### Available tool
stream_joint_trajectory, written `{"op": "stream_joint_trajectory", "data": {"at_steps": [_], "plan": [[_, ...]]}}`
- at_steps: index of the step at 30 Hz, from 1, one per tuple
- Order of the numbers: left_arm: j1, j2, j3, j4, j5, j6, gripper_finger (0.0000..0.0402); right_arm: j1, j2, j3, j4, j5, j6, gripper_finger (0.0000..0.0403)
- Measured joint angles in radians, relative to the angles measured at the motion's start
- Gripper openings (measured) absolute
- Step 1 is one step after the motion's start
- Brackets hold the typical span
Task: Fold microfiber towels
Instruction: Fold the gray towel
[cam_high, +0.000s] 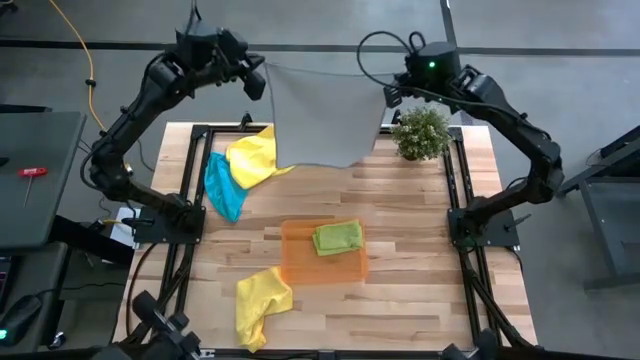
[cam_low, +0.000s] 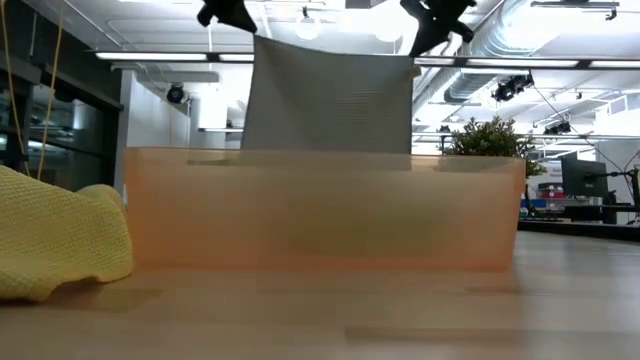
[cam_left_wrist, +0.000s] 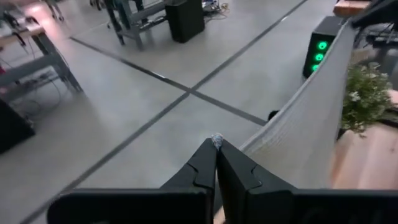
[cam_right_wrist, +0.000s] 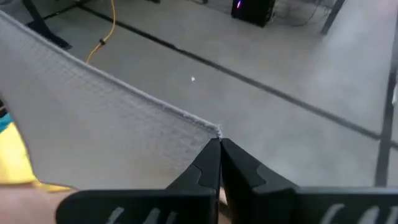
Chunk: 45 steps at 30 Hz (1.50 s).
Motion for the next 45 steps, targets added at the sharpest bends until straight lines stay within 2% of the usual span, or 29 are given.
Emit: {"op": "stream_joint_trajectory", "data": {"at_steps": [9, 12, 16, 19, 23, 27, 30, 35, 42, 45], "plan": [[0.038, 0.112, 0.209, -0.032, -0.048, 0.156, 0.0000, -0.064, 0.005, 0.176, -0.060, -0.001, -0.074, 0.0000], [0.042, 0.125, 0.234, -0.033, -0.071, 0.202, 0.0000, -0.068, 0.006, 0.198, -0.083, -0.001, -0.074, 0.0001], [0.033, 0.125, 0.235, -0.125, -0.041, 0.229, 0.0000, -0.040, 0.006, 0.193, -0.160, -0.005, -0.073, 0.0000], [0.000, 0.125, 0.227, -0.249, -0.006, 0.184, 0.0000, 0.001, 0.007, 0.154, -0.207, -0.007, -0.046, 0.0000], [-0.080, 0.123, 0.183, -0.411, 0.093, 0.106, 0.0000, 0.058, 0.008, 0.112, -0.254, -0.031, 0.009, 0.0000], [-0.206, 0.122, 0.157, -0.473, 0.101, 0.073, 0.0000, 0.110, 0.008, 0.070, -0.220, -0.085, 0.040, 0.0000], [-0.295, 0.123, 0.156, -0.461, 0.081, 0.055, 0.0000, 0.133, 0.007, 0.039, -0.176, -0.148, 0.030, 0.0000], [-0.387, 0.123, 0.158, -0.331, -0.066, -0.020, 0.0000, 0.163, 0.007, -0.087, -0.060, -0.300, 0.016, 0.0000], [-0.387, 0.125, 0.282, -0.289, 0.024, -0.151, 0.0000, 0.176, 0.008, -0.284, 0.051, -0.363, 0.013, 0.0000], [-0.388, 0.129, 0.291, -0.257, 0.052, -0.207, 0.0000, 0.167, 0.008, -0.335, 0.086, -0.464, 0.014, 0.0004]]}}
